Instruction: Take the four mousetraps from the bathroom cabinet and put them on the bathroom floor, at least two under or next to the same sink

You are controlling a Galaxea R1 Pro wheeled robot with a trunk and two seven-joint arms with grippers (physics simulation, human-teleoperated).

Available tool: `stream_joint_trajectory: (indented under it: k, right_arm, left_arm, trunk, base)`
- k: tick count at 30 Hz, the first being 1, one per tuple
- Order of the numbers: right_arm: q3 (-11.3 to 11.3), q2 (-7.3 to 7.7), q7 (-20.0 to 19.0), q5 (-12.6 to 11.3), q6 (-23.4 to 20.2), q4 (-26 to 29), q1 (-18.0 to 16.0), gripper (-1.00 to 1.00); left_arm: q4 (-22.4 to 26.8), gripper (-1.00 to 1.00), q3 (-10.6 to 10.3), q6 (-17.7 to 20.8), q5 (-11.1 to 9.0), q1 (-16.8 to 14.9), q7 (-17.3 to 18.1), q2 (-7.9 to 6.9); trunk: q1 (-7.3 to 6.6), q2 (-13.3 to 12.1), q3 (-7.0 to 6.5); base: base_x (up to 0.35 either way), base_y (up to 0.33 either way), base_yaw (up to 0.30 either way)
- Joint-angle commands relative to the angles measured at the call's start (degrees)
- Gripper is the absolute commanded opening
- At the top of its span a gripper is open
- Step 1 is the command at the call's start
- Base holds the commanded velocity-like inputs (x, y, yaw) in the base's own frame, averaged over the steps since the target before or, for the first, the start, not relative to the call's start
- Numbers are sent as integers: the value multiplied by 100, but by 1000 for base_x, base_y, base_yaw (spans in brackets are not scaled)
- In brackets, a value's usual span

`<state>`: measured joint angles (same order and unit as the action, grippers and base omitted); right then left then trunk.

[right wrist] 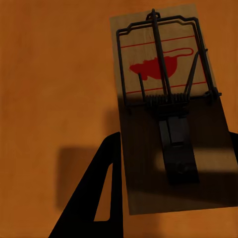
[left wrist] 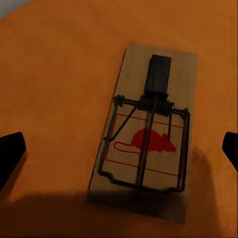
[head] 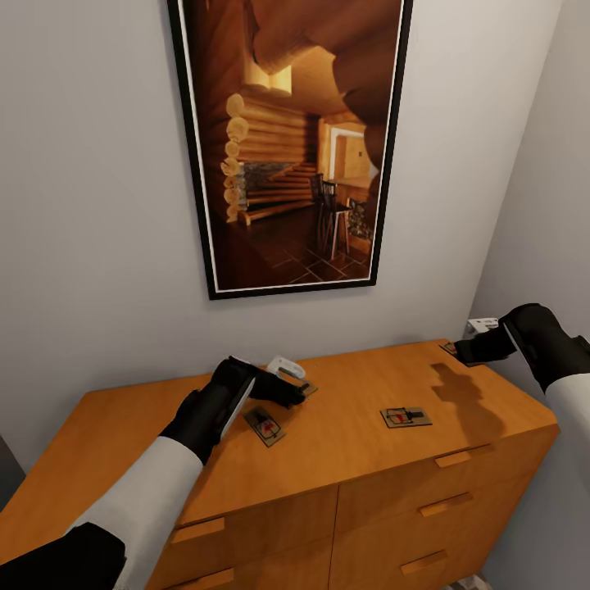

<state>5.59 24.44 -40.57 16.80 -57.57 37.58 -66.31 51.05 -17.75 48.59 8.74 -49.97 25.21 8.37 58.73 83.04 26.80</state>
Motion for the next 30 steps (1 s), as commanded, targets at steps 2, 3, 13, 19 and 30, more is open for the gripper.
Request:
stream_joint_trajectory:
  k: [2, 3, 13, 19, 30]
  right_arm:
    - [21, 7, -56, 51, -9, 5, -5, -100]
    - [21, 7, -56, 51, -9, 5, -5, -100]
    - [28, 2, -56, 52, -9, 3, -5, -100]
    - [29, 5, -58, 52, -8, 6, -5, -100]
    - [30, 0, -56, 52, -8, 3, -5, -100]
  left_arm:
    - [-38, 100, 115, -56, 52, -4, 56, -20]
    - [-53, 100, 159, -80, 53, -4, 61, -27]
    - [-103, 100, 318, -161, 65, -4, 79, -52]
    - [-110, 100, 304, -159, 88, -4, 80, -50]
    - [-121, 100, 277, -164, 94, 2, 84, -15]
  trunk:
    - [0, 4, 7]
    - [0, 4, 7]
    - [0, 4, 7]
    - [0, 4, 7]
    - [0, 4, 7]
  base:
    - [0, 0, 0]
    - [0, 0, 0]
    - [0, 0, 0]
    - [0, 0, 0]
    - [0, 0, 0]
